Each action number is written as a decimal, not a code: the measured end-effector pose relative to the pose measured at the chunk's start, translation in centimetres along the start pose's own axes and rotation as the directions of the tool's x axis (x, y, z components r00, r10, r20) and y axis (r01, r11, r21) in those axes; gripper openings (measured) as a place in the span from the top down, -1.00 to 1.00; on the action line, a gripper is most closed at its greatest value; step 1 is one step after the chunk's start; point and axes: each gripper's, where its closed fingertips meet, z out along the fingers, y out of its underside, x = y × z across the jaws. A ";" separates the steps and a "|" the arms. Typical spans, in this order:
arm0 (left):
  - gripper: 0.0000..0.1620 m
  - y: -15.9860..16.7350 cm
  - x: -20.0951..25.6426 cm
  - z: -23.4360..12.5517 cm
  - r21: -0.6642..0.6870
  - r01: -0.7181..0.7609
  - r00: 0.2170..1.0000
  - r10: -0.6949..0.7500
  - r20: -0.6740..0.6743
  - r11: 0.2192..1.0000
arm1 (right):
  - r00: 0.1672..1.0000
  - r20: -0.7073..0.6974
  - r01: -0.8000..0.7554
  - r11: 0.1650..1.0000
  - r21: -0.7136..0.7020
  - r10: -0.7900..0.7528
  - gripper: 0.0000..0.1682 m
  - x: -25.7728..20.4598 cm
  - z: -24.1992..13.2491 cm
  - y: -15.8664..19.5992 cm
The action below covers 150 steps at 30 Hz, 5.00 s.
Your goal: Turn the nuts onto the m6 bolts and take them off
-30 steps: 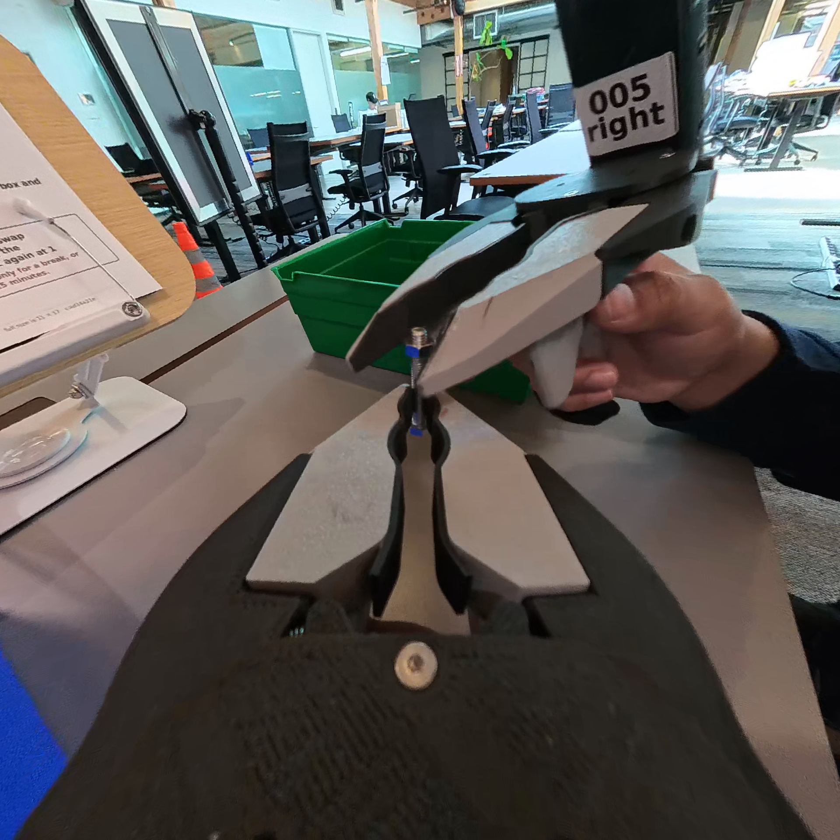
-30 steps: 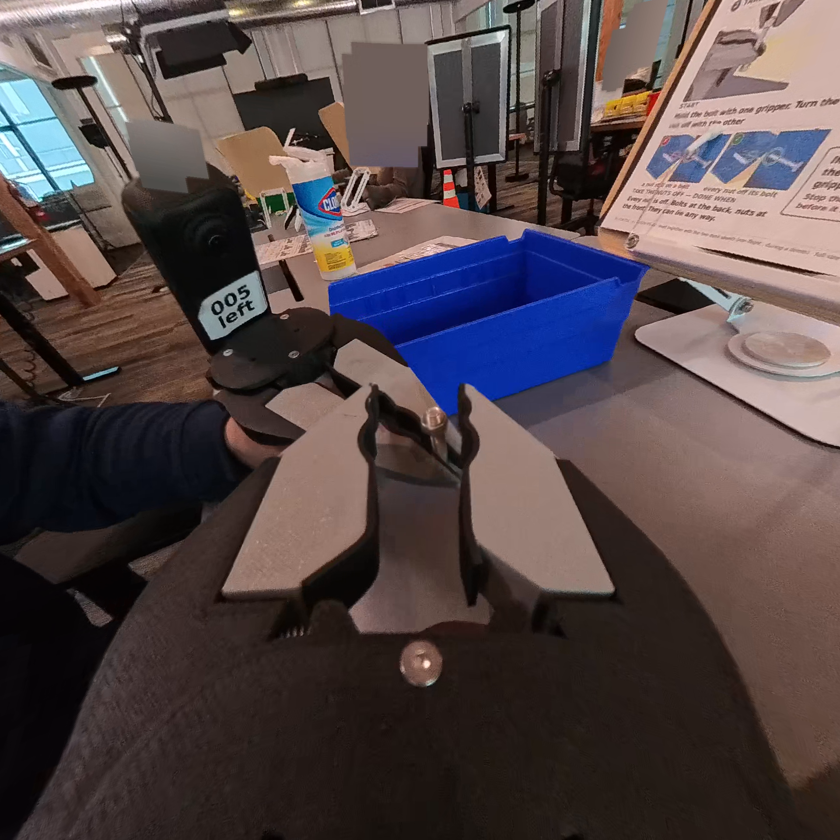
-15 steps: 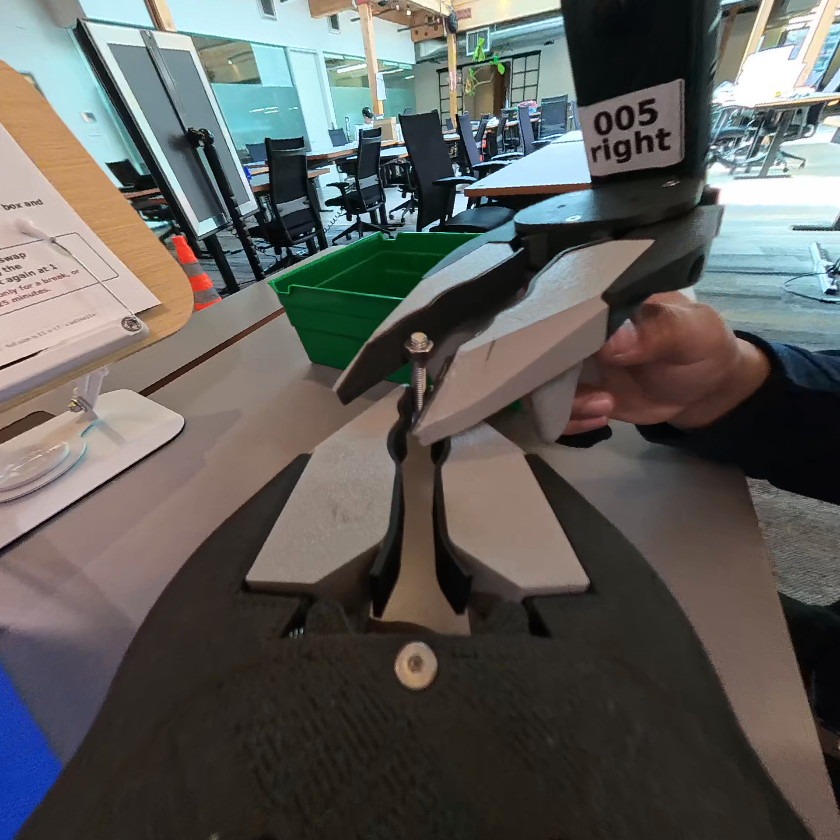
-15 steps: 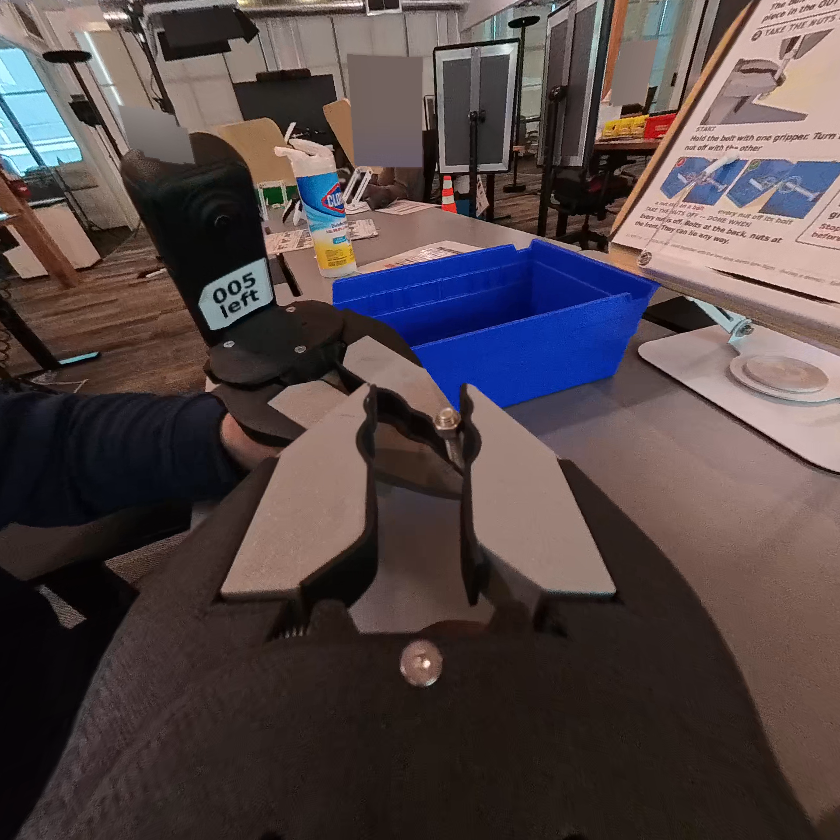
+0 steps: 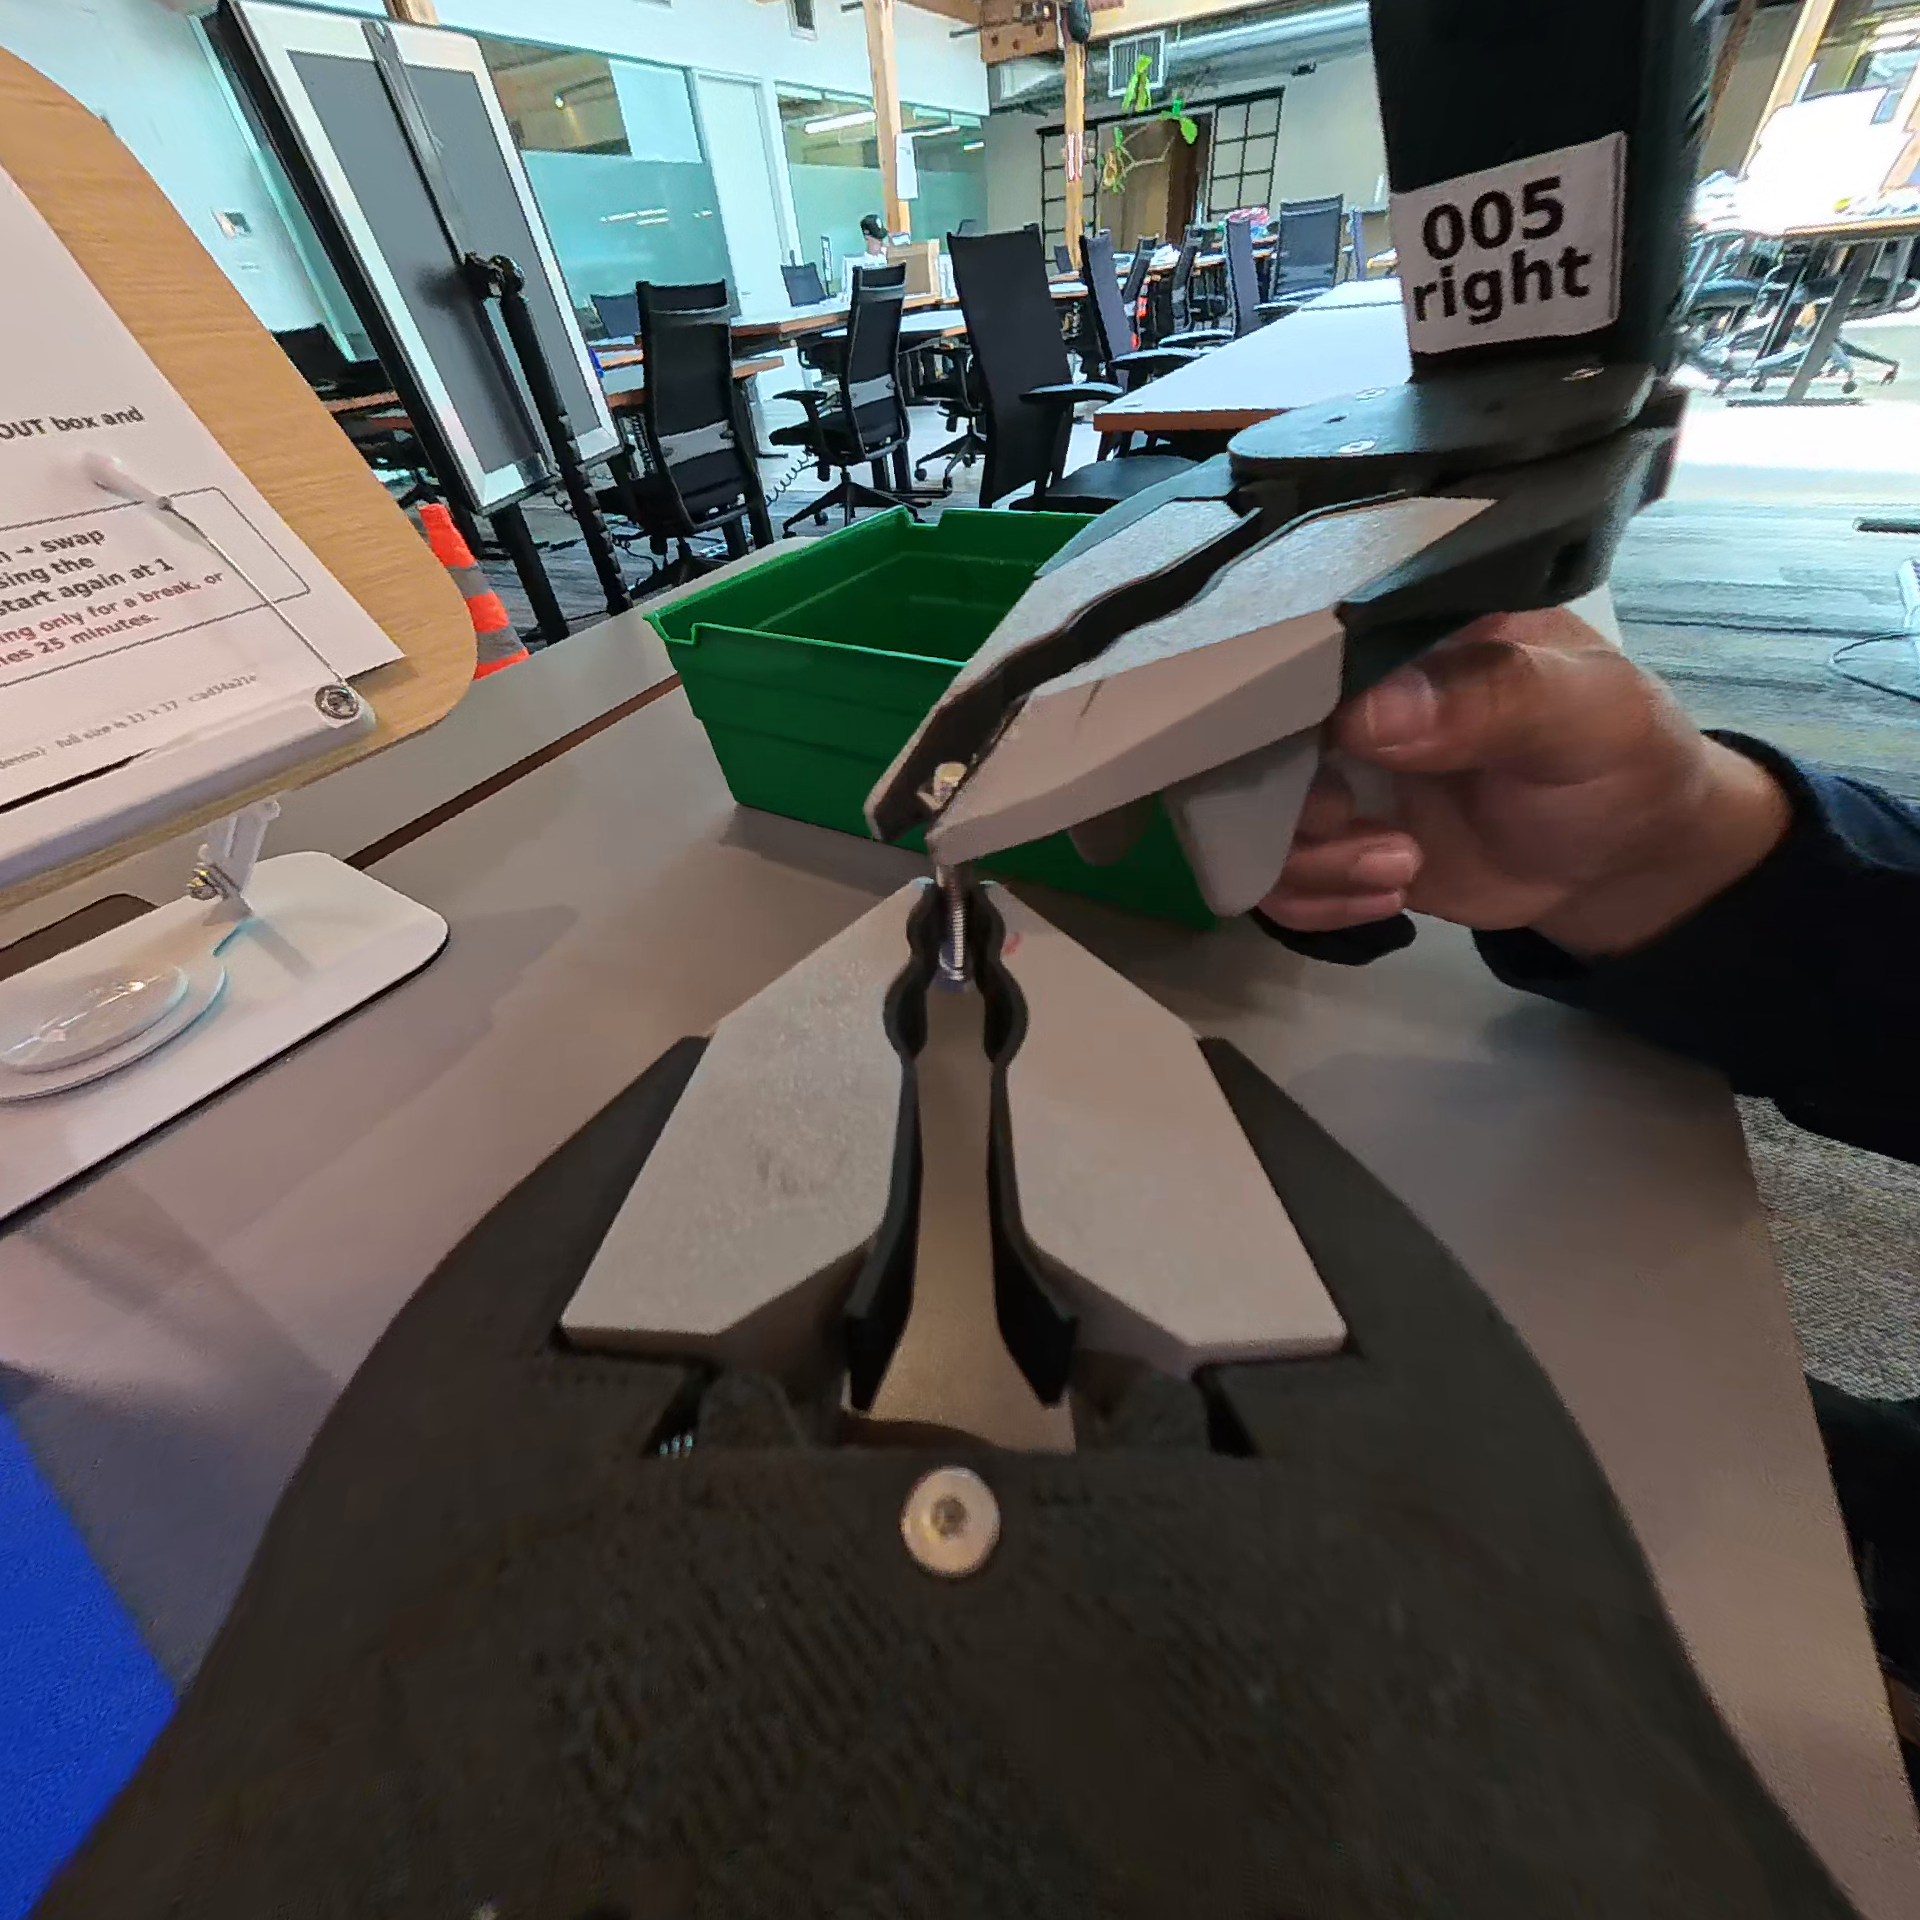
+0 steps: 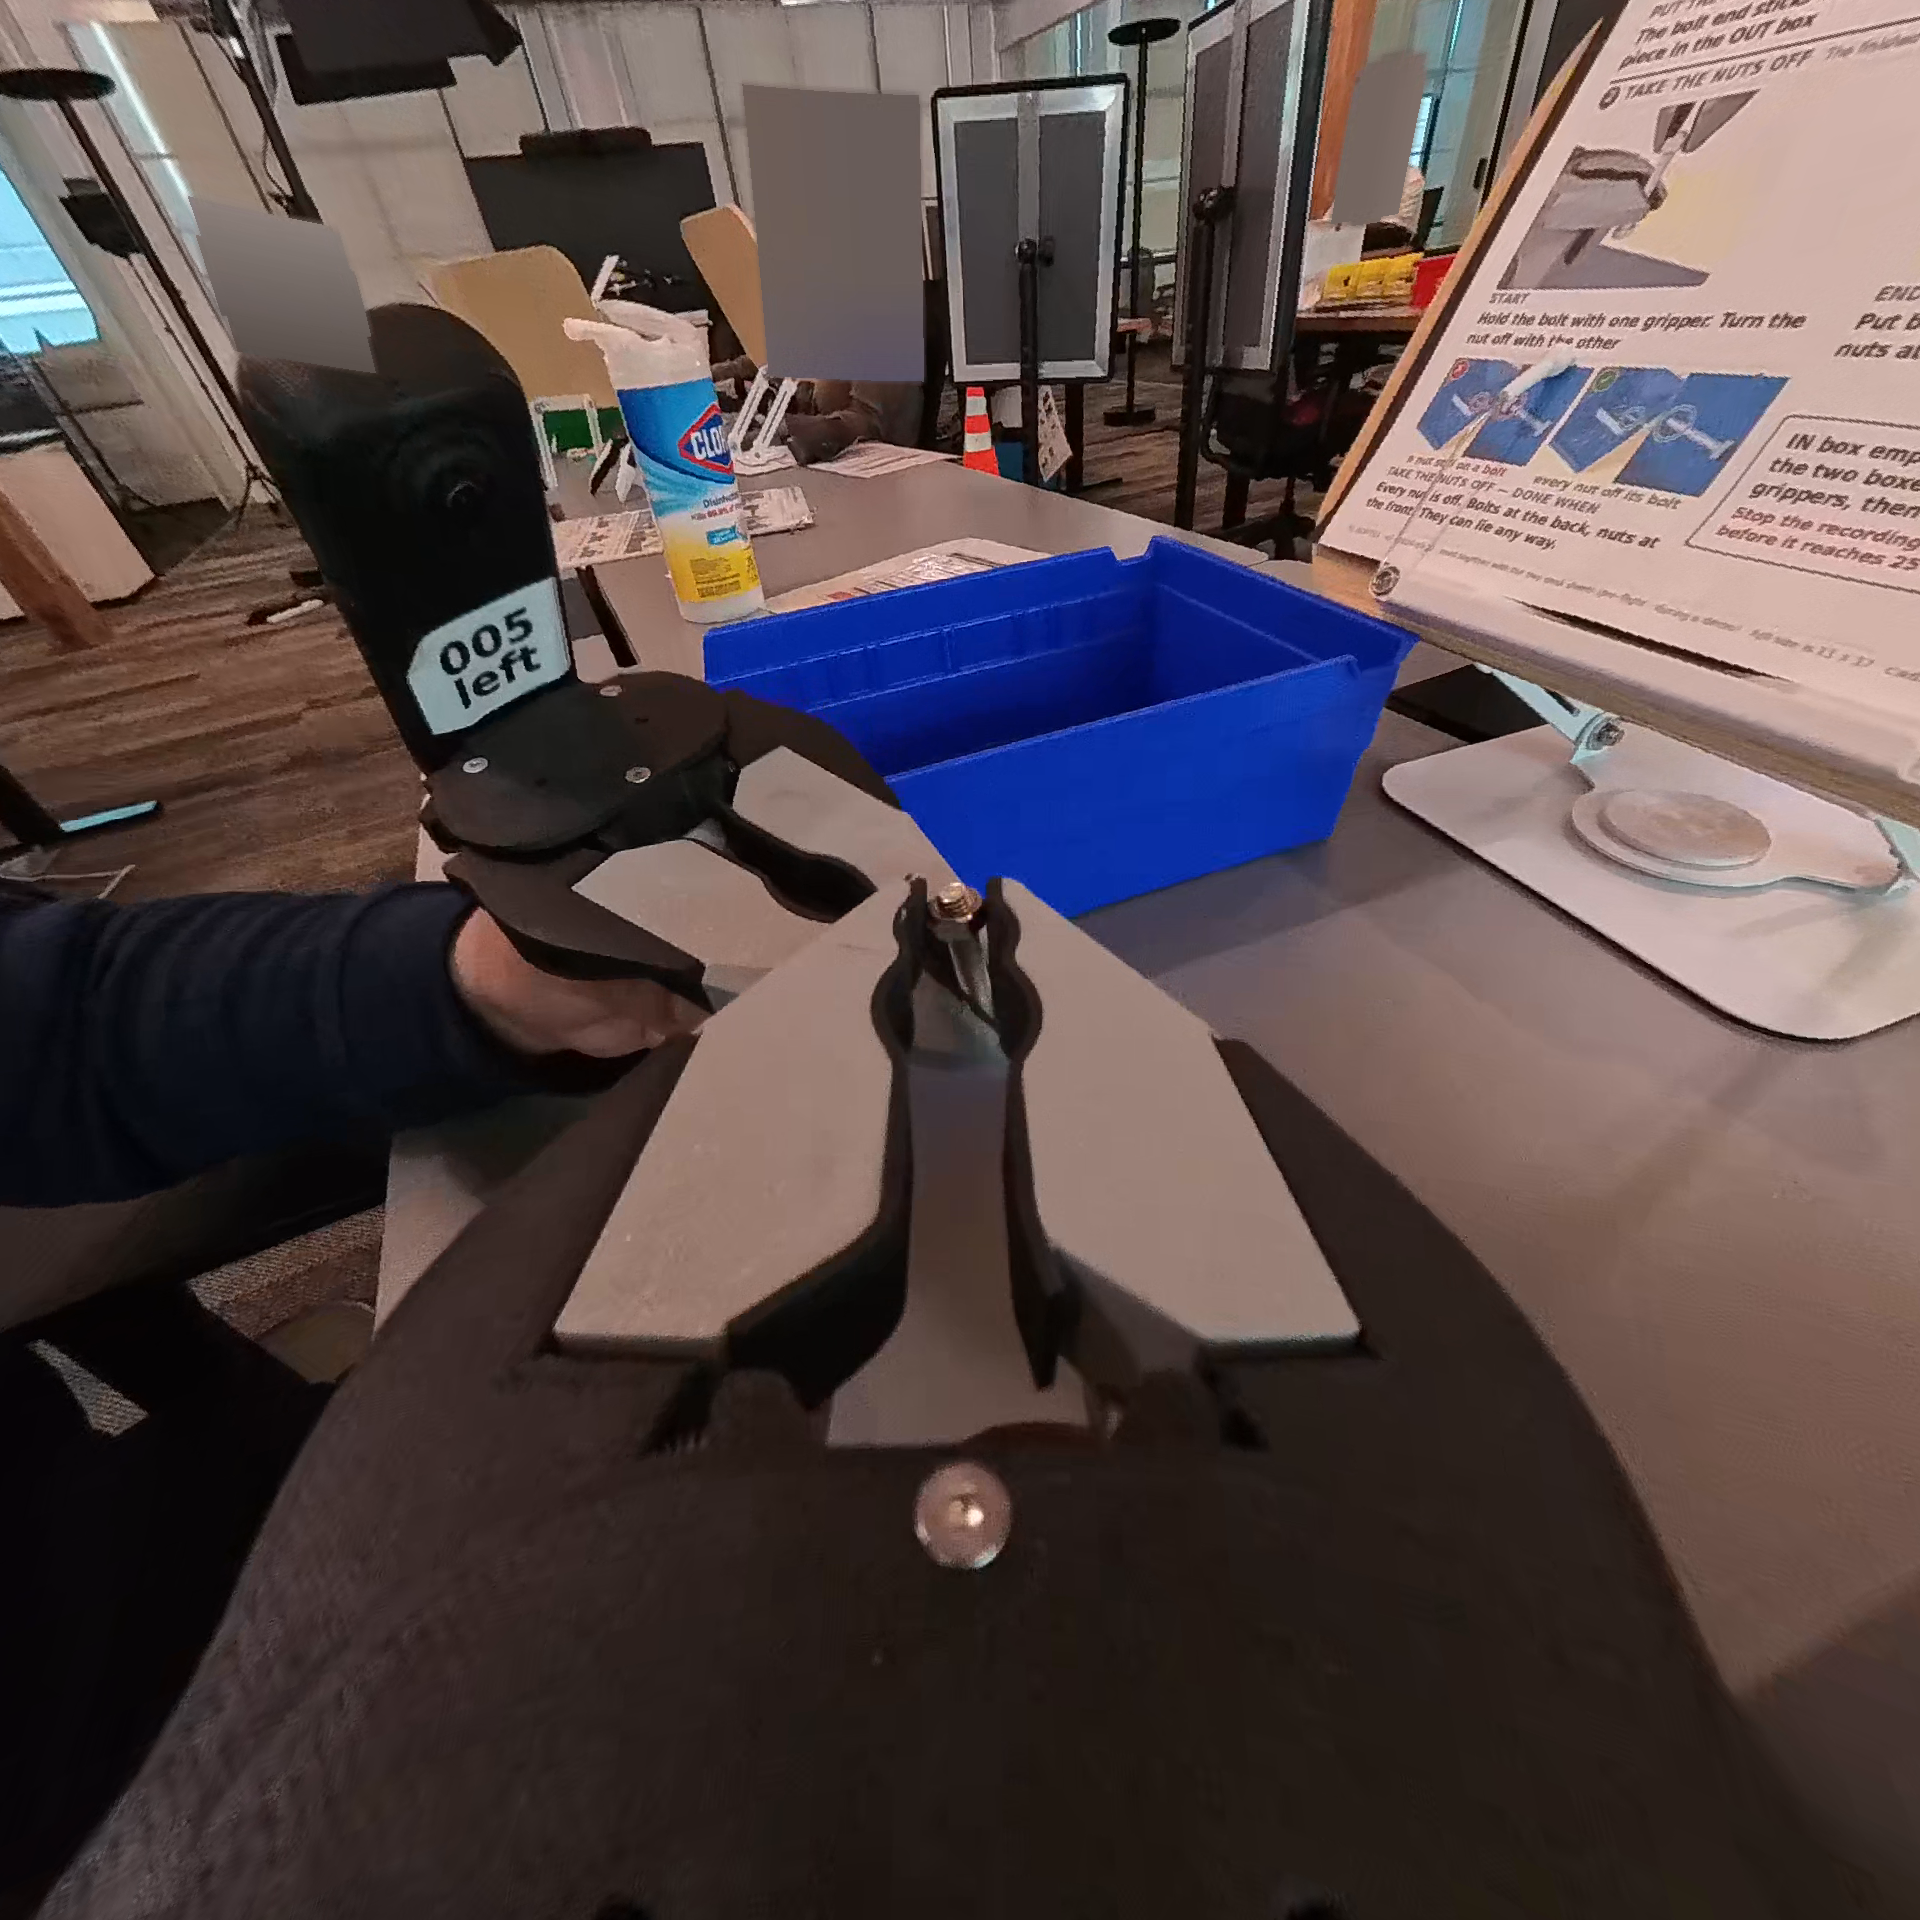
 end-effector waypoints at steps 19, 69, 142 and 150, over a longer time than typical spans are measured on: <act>0.96 0.4 0.1 0.2 -0.018 0.076 0.996 -0.076 -0.035 0.997 | 0.996 0.031 -0.085 0.996 -0.007 0.085 0.91 0.5 -0.4 0.1; 0.97 0.0 -1.8 -0.4 0.034 0.101 0.994 -0.102 0.030 0.994 | 0.997 0.061 -0.052 0.998 0.038 0.050 0.54 -0.8 0.3 -0.2; 0.97 1.5 0.5 0.7 -0.067 -0.013 1.000 0.012 -0.013 0.998 | 0.996 0.087 0.023 1.000 -0.017 -0.022 0.65 -1.4 0.0 1.0; 0.97 1.5 0.2 0.7 -0.064 0.001 1.000 -0.001 -0.004 0.998 | 0.998 0.031 0.052 0.998 -0.023 -0.052 0.68 -0.5 -0.3 1.1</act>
